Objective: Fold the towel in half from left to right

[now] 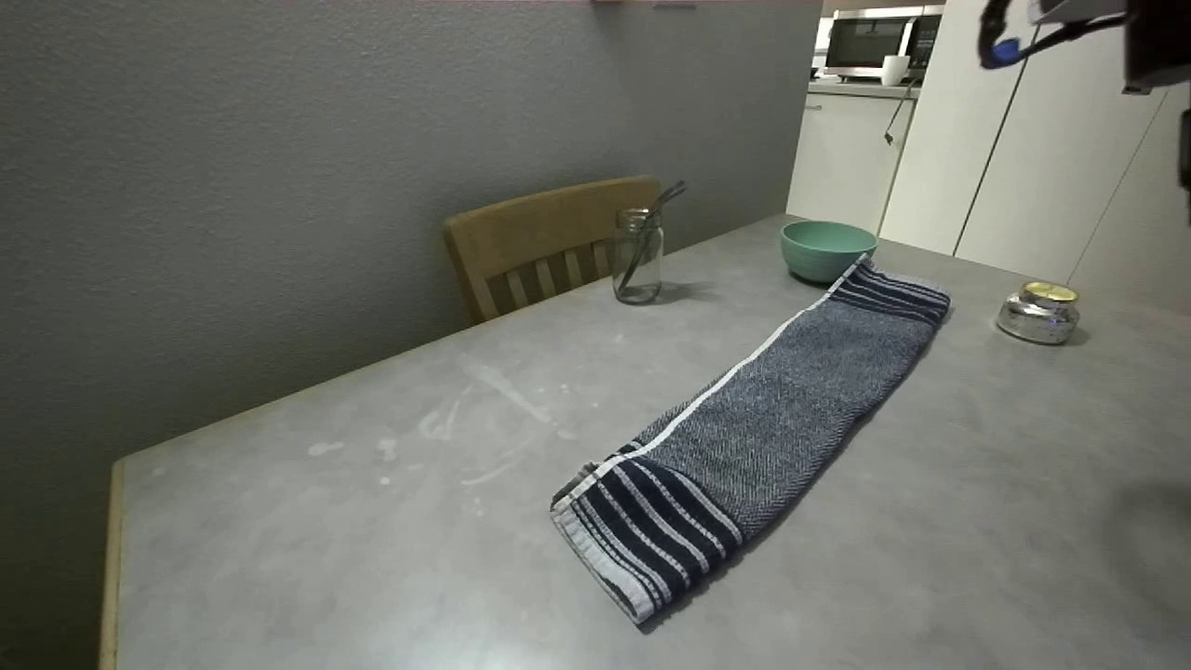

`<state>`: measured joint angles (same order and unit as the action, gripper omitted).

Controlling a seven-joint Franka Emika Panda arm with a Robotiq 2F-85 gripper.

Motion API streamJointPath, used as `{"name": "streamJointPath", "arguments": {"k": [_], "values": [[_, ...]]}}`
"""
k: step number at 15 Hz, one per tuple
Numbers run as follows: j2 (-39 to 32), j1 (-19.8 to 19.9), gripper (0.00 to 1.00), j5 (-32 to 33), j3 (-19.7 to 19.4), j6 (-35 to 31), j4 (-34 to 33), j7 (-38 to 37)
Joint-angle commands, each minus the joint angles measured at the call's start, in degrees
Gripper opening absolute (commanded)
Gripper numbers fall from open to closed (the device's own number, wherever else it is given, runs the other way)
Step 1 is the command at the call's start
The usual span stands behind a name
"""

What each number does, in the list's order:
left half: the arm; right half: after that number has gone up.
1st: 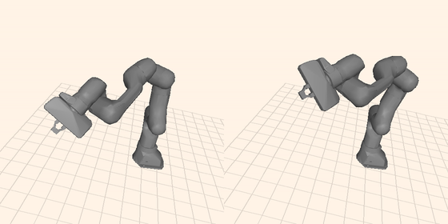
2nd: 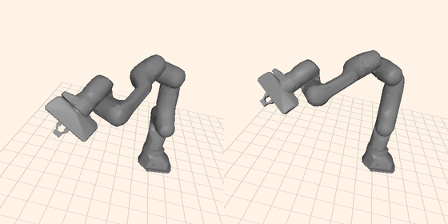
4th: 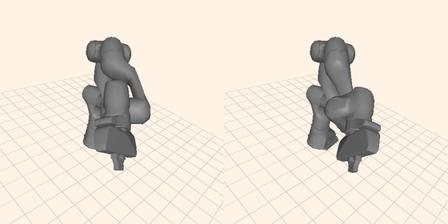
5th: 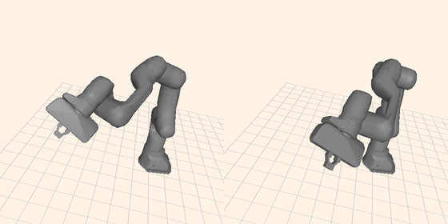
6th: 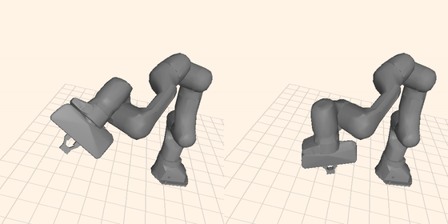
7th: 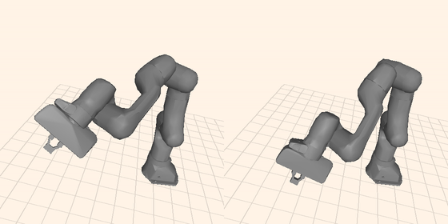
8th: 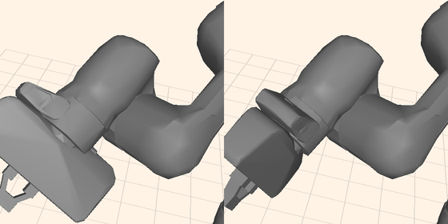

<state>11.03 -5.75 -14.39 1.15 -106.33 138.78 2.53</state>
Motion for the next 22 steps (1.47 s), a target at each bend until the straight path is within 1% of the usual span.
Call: {"name": "streamJointPath", "arguments": {"k": [1, 3, 4, 5, 6, 8, 12, 14, 17, 22], "values": [[-13.8, -1.1, 1.0, -0.9, 2.0, 3.3, -10.7, 4.0], [-18.8, -1.0, 1.0, -0.3, 3.0, 5.6, -15.2, 6.0], [-20.1, -0.5, 1.0, 0.1, 3.1, 6.3, -16.5, 6.7], [-15.8, -0.7, 1.0, 0.1, 3.5, 3.1, -11.7, 4.2], [-18.0, -0.7, 1.0, 0.1, 3.6, 3.6, -13.6, 4.8], [-20.1, -0.5, 1.0, 0.1, 3.7, 4.2, -15.4, 5.4], [-20.3, -0.4, 1.0, 0.1, 3.6, 5.0, -16.1, 5.6], [-21.7, -0.6, 1.0, 0.5, 3.7, 5.3, -17.3, 5.4], [-25.6, -0.8, 1.0, 1.7, 4.1, 7.4, -21.6, 6.1], [-33.7, -1.4, 1.0, 5.0, 5.5, 11.9, -31.3, 6.8]]}}
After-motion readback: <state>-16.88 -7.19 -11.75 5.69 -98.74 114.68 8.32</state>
